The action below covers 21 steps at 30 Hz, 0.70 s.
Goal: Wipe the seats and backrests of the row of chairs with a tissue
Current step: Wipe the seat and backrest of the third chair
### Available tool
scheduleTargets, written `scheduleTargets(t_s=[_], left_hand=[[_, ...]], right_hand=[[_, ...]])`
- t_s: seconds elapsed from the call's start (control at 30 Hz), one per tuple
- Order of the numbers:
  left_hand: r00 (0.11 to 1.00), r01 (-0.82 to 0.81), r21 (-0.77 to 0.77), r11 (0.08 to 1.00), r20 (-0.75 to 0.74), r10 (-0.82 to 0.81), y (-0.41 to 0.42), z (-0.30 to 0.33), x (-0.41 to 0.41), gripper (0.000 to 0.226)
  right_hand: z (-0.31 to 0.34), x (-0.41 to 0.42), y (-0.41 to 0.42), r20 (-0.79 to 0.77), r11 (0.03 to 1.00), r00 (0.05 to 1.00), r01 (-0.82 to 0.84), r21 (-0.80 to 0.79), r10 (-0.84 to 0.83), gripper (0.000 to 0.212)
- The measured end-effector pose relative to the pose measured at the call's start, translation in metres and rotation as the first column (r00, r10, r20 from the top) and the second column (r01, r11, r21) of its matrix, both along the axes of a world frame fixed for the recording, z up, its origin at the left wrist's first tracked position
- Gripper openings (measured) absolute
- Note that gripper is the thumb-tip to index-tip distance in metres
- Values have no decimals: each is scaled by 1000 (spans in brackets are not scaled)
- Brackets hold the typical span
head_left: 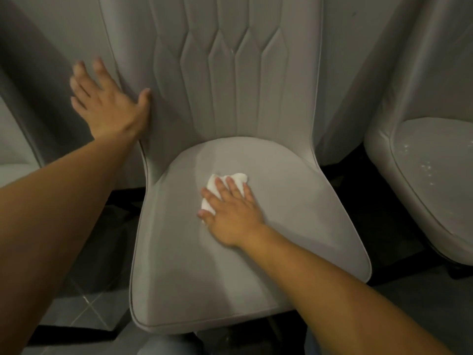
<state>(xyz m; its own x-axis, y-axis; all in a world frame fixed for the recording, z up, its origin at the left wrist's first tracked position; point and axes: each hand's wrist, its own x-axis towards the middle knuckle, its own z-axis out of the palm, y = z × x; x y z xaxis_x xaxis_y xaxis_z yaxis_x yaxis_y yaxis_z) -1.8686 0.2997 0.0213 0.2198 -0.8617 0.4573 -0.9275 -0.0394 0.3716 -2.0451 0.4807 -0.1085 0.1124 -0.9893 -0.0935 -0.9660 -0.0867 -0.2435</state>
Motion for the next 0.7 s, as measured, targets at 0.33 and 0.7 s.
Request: scheduleTargets(t_s=[0.33, 0.7], left_hand=[[952, 87, -2, 996, -296, -84, -27, -25, -14, 83], [943, -16, -74, 997, -332, -9, -26, -24, -18, 76]], right_hand=[[1, -32, -56, 56, 988, 988, 148, -46, -145, 55], [-7, -36, -99, 48, 977, 989, 145, -154, -139, 76]])
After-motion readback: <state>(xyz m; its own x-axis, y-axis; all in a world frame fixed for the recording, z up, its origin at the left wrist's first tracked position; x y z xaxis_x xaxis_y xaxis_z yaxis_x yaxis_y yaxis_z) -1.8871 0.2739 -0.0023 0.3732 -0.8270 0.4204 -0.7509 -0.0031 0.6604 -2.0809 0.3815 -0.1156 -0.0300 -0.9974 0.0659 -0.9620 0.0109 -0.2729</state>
